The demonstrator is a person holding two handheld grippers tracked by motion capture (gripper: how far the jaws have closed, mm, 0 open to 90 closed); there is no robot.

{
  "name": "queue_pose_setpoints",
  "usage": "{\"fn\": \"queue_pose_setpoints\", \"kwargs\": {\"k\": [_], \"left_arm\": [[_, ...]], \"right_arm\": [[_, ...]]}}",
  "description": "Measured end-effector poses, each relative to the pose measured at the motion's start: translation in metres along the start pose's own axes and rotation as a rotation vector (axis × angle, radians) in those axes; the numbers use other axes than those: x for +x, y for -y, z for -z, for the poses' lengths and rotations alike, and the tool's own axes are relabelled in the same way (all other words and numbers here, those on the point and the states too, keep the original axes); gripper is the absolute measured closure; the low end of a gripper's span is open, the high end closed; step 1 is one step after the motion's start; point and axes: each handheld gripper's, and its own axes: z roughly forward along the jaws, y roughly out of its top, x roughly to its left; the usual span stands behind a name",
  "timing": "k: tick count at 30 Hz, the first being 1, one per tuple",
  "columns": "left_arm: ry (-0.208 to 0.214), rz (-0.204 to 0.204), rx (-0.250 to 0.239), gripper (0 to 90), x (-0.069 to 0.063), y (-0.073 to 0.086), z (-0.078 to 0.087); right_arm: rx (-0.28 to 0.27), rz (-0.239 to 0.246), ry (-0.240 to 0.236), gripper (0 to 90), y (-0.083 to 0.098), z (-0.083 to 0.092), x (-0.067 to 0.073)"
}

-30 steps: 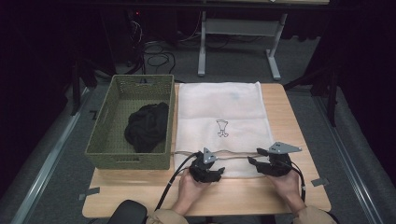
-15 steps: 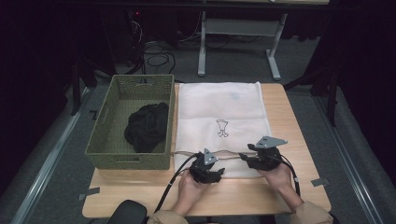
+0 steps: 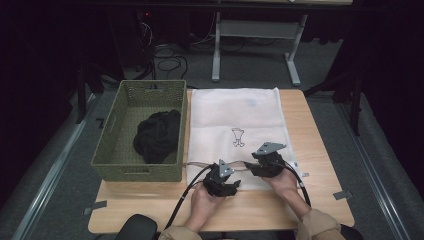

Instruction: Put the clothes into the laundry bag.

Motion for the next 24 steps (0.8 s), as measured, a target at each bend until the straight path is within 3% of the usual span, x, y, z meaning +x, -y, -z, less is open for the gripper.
{"fn": "queue_pose_setpoints", "kwargs": {"k": [8, 11, 17, 24], "left_arm": [[-0.001, -0.001, 0.0, 40.1, 0.0, 0.0, 0.0], [-0.002, -0.001, 0.0, 40.1, 0.0, 0.0, 0.0], [-0.002, -0.002, 0.0, 40.1, 0.0, 0.0, 0.0], [-0.003, -0.005, 0.002, 40.1, 0.0, 0.0, 0.0]], "right_arm": [[0.03, 0.039, 0.007, 47.9, -0.006, -0.018, 0.008], [0.036, 0.024, 0.012, 47.6, -0.007, -0.022, 0.01], [0.055, 0.039, 0.008, 47.7, -0.006, -0.028, 0.01], [0.069, -0.011, -0.001, 54.0, -0.002, -0.032, 0.004]]}}
